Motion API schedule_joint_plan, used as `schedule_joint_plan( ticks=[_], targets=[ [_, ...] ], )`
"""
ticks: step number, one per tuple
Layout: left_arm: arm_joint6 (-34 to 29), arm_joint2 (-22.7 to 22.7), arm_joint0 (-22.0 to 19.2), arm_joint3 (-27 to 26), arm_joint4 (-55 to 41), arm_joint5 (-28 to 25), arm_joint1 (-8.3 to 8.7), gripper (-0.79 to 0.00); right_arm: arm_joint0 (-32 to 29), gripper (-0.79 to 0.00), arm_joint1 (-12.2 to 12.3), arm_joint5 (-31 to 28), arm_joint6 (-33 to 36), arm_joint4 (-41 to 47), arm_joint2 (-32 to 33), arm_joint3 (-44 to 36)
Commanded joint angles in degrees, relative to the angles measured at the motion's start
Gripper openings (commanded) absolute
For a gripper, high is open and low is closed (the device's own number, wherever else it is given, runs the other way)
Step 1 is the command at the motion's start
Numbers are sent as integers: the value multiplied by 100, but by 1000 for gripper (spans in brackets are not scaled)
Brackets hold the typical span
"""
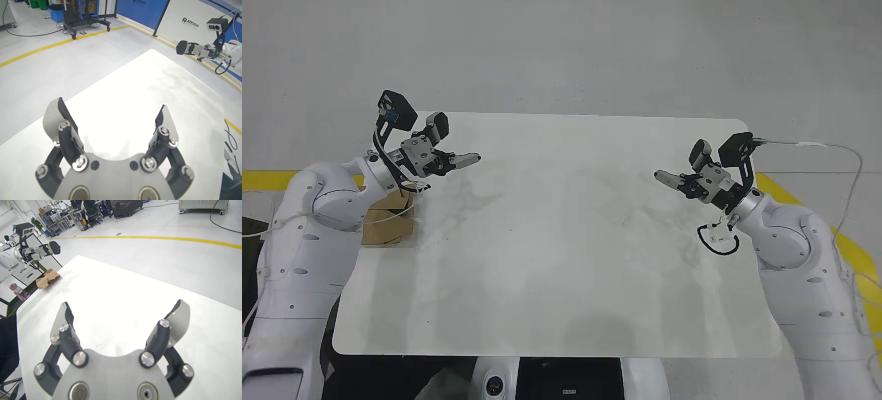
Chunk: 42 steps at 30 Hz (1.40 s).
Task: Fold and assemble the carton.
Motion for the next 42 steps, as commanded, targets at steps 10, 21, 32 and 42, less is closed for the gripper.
schedule_joint_plan(
  ticks=[10, 21, 32, 42],
  targets=[
    [-450, 3, 139, -15, -712, 572, 0, 0, 0, 0, 0, 0, 0, -1, 0, 0],
    [-2422, -632, -197, 403, -2816, 1911, 155, 0, 0, 0, 0, 0, 0, -1, 0, 0],
    [-3227, -1015, -687, 1420, -3821, 2724, 257, 0, 0, 0, 0, 0, 0, -1, 0, 0],
    [-3658, -1334, -1222, 2461, -3974, 2887, 412, 0, 0, 0, 0, 0, 0, -1, 0, 0]
  ],
)
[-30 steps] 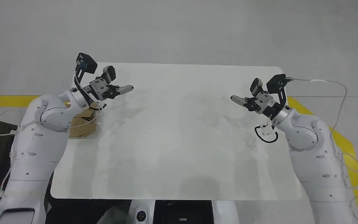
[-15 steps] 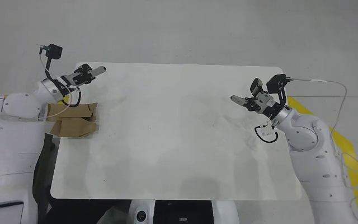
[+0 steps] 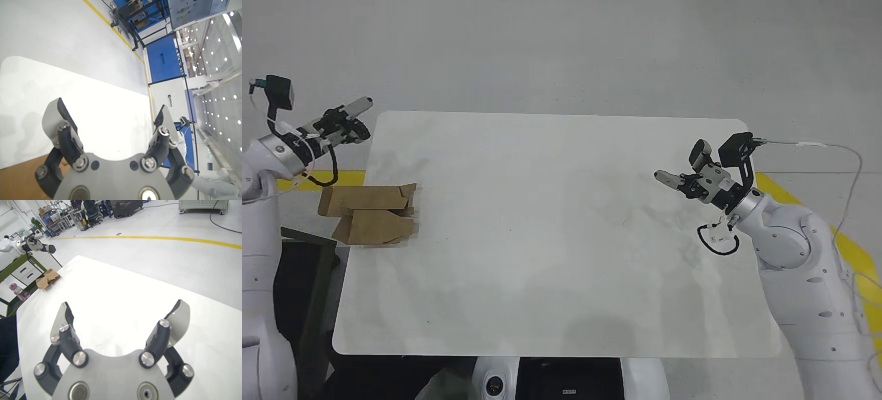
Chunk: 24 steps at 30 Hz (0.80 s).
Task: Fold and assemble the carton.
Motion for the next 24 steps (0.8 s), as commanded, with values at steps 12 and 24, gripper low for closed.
schedule_joint_plan(
  ticks=[12, 24],
  targets=[
    [273, -299, -677, 1555, 933, -385, 305, 0, 0, 0, 0, 0, 0, -1, 0, 0],
    [671, -373, -1198, 3103, 1698, -322, 602, 0, 0, 0, 0, 0, 0, -1, 0, 0]
  ],
)
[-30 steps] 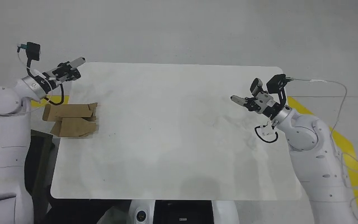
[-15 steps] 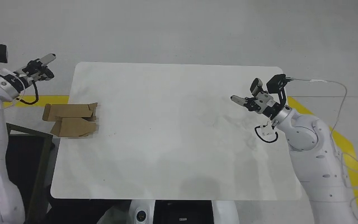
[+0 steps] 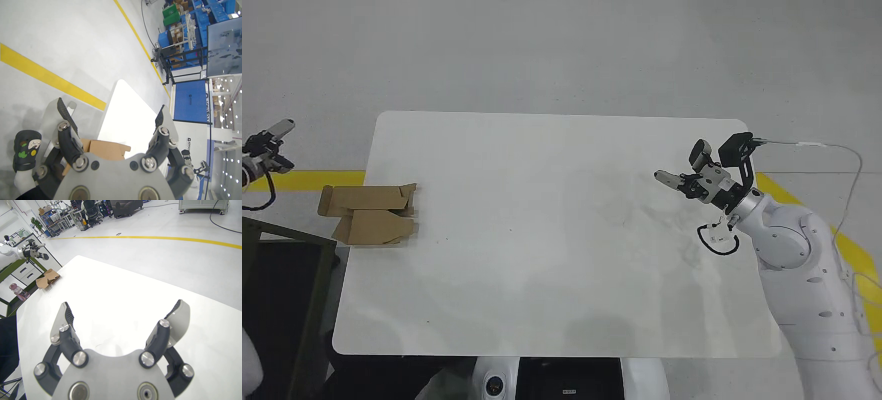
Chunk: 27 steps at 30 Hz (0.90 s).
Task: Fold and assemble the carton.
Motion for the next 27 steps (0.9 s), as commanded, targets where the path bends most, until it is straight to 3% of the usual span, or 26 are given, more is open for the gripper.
schedule_joint_plan(
  ticks=[1, 11, 19, 27],
  targets=[
    [-15, 34, -31, 148, 120, -47, 34, 0, 0, 0, 0, 0, 0, -1, 0, 0],
    [-819, 249, -85, 648, 474, -463, 164, 0, 0, 0, 0, 0, 0, -1, 0, 0],
    [-1437, 393, -95, 864, 348, -554, 131, 0, 0, 0, 0, 0, 0, -1, 0, 0],
    [-1619, 538, -53, 934, 314, -541, 93, 0, 0, 0, 0, 0, 0, -1, 0, 0]
  ],
)
